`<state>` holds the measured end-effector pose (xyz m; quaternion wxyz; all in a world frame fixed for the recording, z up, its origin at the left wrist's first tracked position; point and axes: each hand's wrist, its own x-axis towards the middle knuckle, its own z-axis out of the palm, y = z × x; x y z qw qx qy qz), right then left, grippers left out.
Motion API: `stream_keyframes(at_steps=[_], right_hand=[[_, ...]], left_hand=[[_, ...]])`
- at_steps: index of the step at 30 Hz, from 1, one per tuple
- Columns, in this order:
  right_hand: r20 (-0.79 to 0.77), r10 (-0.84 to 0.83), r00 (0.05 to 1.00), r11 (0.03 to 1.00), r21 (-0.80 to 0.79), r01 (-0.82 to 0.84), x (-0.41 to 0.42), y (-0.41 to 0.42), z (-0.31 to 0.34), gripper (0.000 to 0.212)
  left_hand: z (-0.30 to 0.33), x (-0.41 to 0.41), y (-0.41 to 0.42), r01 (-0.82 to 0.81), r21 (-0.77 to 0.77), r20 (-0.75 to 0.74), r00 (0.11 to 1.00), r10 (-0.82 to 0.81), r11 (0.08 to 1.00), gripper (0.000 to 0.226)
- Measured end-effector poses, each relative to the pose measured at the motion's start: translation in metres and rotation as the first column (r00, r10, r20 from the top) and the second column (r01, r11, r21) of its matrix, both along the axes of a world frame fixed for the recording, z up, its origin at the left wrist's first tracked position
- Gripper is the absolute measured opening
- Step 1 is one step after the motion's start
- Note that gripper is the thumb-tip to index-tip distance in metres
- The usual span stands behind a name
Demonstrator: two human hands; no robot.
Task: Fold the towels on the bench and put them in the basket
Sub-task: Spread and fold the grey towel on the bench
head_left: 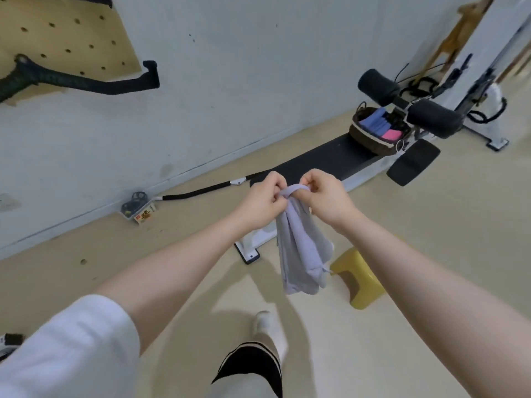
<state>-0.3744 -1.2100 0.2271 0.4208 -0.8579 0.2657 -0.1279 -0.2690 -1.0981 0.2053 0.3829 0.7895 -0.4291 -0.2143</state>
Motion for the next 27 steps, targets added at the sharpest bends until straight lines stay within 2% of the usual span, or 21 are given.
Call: stream_keyframes(at_steps=[3, 5, 7, 9, 12, 14, 16, 18, 20, 24, 27], right_hand=[[-0.06, -0.046, 0.997, 0.998, -0.04, 0.043, 0.013, -0.06, -0.012, 0.01], [-0.143, -0.019, 0.989, 0.994, -0.107, 0.004, 0.03, -0.108, -0.017, 0.01], [-0.242, 0.039, 0.969, 0.985, -0.154, -0.078, 0.057, -0.157, -0.017, 0.013], [-0.314, 0.077, 0.946, 0.987, -0.108, -0.116, 0.086, -0.199, -0.016, 0.014], [-0.347, 0.119, 0.93, 0.99, -0.035, -0.139, 0.119, -0.248, -0.021, 0.01], [-0.345, 0.119, 0.931, 0.99, -0.032, -0.139, 0.134, -0.278, -0.025, 0.009], [-0.347, 0.12, 0.93, 0.989, -0.043, -0.143, 0.147, -0.303, -0.027, 0.012], [-0.344, 0.118, 0.931, 0.991, -0.026, -0.135, 0.161, -0.328, -0.032, 0.015], [-0.344, 0.12, 0.931, 0.991, -0.012, -0.133, 0.177, -0.358, -0.041, 0.013], [-0.376, 0.092, 0.922, 0.994, -0.023, -0.108, 0.208, -0.426, -0.066, 0.003], [-0.418, 0.09, 0.904, 0.991, -0.053, -0.123, 0.235, -0.479, -0.091, 0.008]], left_hand=[[-0.011, 0.025, -0.059, 0.083, 0.062, 0.068, 0.994, -0.087, 0.995, 0.014], [-0.02, 0.05, -0.103, 0.132, 0.136, 0.062, 0.988, -0.142, 0.982, 0.014], [-0.024, 0.08, -0.15, 0.187, 0.188, -0.021, 0.982, -0.187, 0.964, 0.017], [-0.027, 0.111, -0.196, 0.226, 0.249, -0.089, 0.974, -0.21, 0.942, 0.019], [-0.027, 0.142, -0.247, 0.282, 0.291, -0.198, 0.953, -0.23, 0.914, 0.008], [-0.027, 0.16, -0.279, 0.283, 0.299, -0.232, 0.948, -0.219, 0.911, 0.023], [-0.032, 0.173, -0.307, 0.25, 0.369, -0.138, 0.967, -0.213, 0.895, 0.029], [-0.045, 0.187, -0.331, 0.199, 0.428, 0.039, 0.97, -0.238, 0.881, 0.04], [-0.063, 0.203, -0.348, 0.134, 0.415, 0.121, 0.972, -0.2, 0.9, 0.047], [-0.098, 0.236, -0.377, -0.097, 0.375, 0.199, 0.98, 0.022, 0.922, 0.017], [-0.119, 0.258, -0.407, -0.206, 0.367, 0.185, 0.972, 0.146, 0.907, 0.011]])
